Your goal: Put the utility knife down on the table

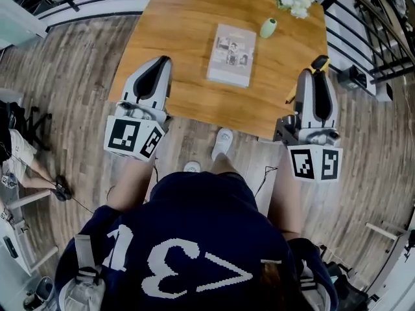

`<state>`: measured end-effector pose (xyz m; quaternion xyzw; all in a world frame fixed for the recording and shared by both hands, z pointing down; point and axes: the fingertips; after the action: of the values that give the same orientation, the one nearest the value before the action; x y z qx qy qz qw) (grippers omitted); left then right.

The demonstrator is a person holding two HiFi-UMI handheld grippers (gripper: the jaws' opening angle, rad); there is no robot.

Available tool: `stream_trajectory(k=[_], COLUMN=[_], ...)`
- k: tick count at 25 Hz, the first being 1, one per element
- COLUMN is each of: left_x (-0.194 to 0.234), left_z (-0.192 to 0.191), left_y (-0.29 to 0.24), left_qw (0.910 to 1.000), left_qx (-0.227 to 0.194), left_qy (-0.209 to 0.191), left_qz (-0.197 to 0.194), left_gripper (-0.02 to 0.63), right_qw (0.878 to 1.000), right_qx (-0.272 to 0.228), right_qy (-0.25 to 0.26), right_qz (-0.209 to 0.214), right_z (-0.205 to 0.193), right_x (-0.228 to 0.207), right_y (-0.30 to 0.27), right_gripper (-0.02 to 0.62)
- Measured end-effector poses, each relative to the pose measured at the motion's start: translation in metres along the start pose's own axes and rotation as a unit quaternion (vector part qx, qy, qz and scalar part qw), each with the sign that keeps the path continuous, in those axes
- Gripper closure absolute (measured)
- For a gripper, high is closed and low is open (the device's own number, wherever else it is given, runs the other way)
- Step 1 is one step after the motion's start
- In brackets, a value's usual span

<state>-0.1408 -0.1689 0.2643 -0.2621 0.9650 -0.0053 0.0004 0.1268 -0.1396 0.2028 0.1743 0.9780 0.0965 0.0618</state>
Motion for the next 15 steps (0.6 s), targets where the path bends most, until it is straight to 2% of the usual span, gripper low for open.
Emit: stream_trajectory(k=[8,15], left_x=[0.011,0.006], left_z=[0.014,0.004], left_y=[-0.107,-0.167], left_qw=[0.9988,0.9982], left_qx=[-0.012,-0.002], left_qy=[-0.005,-0.002], left_qz=[0.047,0.060], left_gripper=[0.578,0.578], right_qw=[0.999,0.998], right_qx=[-0.008,0.009], right_qy=[-0.016,-0.037], right_qz=[0.031,0.050], right_z=[0.004,-0.018], right_x=[-0.095,-0.140], right_y=[-0.089,-0.132], right_gripper=[0.468,0.468])
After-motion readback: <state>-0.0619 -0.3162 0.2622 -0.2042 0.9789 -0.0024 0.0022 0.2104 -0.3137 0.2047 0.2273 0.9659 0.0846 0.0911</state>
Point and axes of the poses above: the fingertips, and each gripper's own axes: y backward along the fingers, x to its left, z out of its top, and after that the axes turned 7 degrees about x, right-handed
